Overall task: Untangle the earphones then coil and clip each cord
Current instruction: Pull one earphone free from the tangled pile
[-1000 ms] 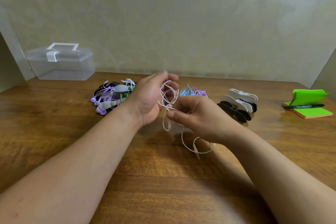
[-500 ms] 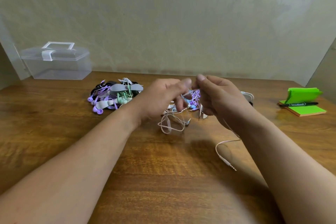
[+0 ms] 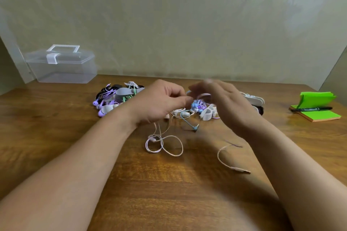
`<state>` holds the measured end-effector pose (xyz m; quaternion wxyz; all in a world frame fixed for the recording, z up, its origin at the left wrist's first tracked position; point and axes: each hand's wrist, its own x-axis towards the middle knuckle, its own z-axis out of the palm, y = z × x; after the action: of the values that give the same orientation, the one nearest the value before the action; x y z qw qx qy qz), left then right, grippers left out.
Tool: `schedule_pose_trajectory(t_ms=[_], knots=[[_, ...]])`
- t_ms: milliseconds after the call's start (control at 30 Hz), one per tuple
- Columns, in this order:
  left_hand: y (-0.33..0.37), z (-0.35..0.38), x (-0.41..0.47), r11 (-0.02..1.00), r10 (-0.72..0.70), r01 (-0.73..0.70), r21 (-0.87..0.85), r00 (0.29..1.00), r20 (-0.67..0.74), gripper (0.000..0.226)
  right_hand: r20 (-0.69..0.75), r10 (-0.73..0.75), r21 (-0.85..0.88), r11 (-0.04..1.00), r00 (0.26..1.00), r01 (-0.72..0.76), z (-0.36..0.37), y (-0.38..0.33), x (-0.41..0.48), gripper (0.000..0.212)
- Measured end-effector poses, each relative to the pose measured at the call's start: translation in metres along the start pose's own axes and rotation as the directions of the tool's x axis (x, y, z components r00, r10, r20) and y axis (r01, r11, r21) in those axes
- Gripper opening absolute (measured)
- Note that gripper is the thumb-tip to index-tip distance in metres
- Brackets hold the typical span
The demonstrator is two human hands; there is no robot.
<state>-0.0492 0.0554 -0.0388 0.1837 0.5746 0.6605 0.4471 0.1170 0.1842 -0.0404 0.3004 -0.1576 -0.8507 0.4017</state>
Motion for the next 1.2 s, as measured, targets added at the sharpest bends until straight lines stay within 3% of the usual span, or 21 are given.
schedule_pose_trajectory(t_ms=[67, 167, 267, 333, 400, 467, 567, 667, 767, 867, 933, 1033, 1133, 1200], knots=[[-0.003, 0.002, 0.001, 1.0, -0.005, 0.006, 0.019, 1.0, -0.011, 0.032, 0.12, 0.108, 0.191, 0.973, 0.987, -0.13, 0.007, -0.006, -0.002, 0.048], [-0.004, 0.001, 0.001, 1.0, -0.029, 0.029, -0.012, 0.999, -0.037, 0.037, 0.271, 0.142, 0.112, 0.978, 0.952, -0.177, 0.009, -0.001, -0.002, 0.048], [-0.003, -0.011, -0.002, 0.913, -0.072, 0.067, -0.403, 0.997, 0.002, 0.037, 0.377, 0.159, 0.056, 0.979, 0.912, -0.194, -0.007, 0.012, 0.002, 0.041], [-0.003, -0.022, -0.003, 0.815, -0.059, 0.045, -0.578, 0.998, -0.006, 0.033, 0.348, 0.184, -0.07, 0.983, 0.919, -0.17, -0.011, 0.018, 0.0, 0.037], [-0.003, -0.021, -0.001, 0.851, -0.061, 0.041, -0.524, 0.998, -0.022, 0.03, 0.264, 0.171, -0.013, 0.985, 0.949, -0.173, -0.005, 0.02, 0.0, 0.038], [0.001, -0.011, -0.001, 0.954, -0.047, 0.038, -0.298, 0.999, -0.023, 0.029, 0.199, 0.116, 0.133, 0.98, 0.973, -0.145, 0.001, 0.015, -0.001, 0.042], [0.003, 0.003, -0.001, 0.998, -0.031, 0.03, -0.049, 0.999, -0.013, 0.031, 0.265, 0.061, 0.221, 0.968, 0.962, -0.123, 0.006, 0.005, -0.003, 0.051], [-0.003, 0.003, 0.0, 0.989, -0.073, 0.072, -0.13, 0.997, -0.009, 0.039, 0.29, 0.067, 0.074, 0.993, 0.955, -0.092, 0.01, 0.007, -0.002, 0.046], [-0.006, -0.005, 0.0, 0.939, -0.129, 0.124, -0.321, 0.992, 0.006, 0.04, 0.181, 0.17, 0.082, 0.979, 0.969, -0.187, 0.0, 0.014, 0.003, 0.034], [-0.007, -0.016, 0.0, 0.862, -0.129, 0.112, -0.494, 0.992, -0.001, 0.031, 0.064, 0.24, -0.106, 0.967, 0.969, -0.232, -0.011, 0.02, 0.005, 0.033], [-0.006, -0.014, 0.0, 0.898, -0.116, 0.106, -0.427, 0.993, 0.002, 0.029, 0.037, 0.175, -0.223, 0.961, 0.984, -0.163, -0.008, 0.019, 0.002, 0.035], [-0.002, -0.004, 0.0, 0.966, -0.11, 0.115, -0.233, 0.993, 0.038, 0.028, -0.035, 0.007, -0.215, 0.977, 0.999, -0.014, 0.003, 0.005, 0.001, 0.044], [-0.001, 0.0, -0.002, 0.992, -0.094, 0.099, -0.081, 0.994, 0.056, 0.027, 0.002, -0.044, -0.136, 0.99, 0.999, 0.044, 0.015, -0.006, -0.004, 0.044], [-0.001, 0.001, -0.003, 0.994, -0.096, 0.099, -0.038, 0.993, 0.067, 0.023, 0.035, -0.078, -0.248, 0.965, 0.996, 0.084, 0.019, -0.002, -0.004, 0.059]])
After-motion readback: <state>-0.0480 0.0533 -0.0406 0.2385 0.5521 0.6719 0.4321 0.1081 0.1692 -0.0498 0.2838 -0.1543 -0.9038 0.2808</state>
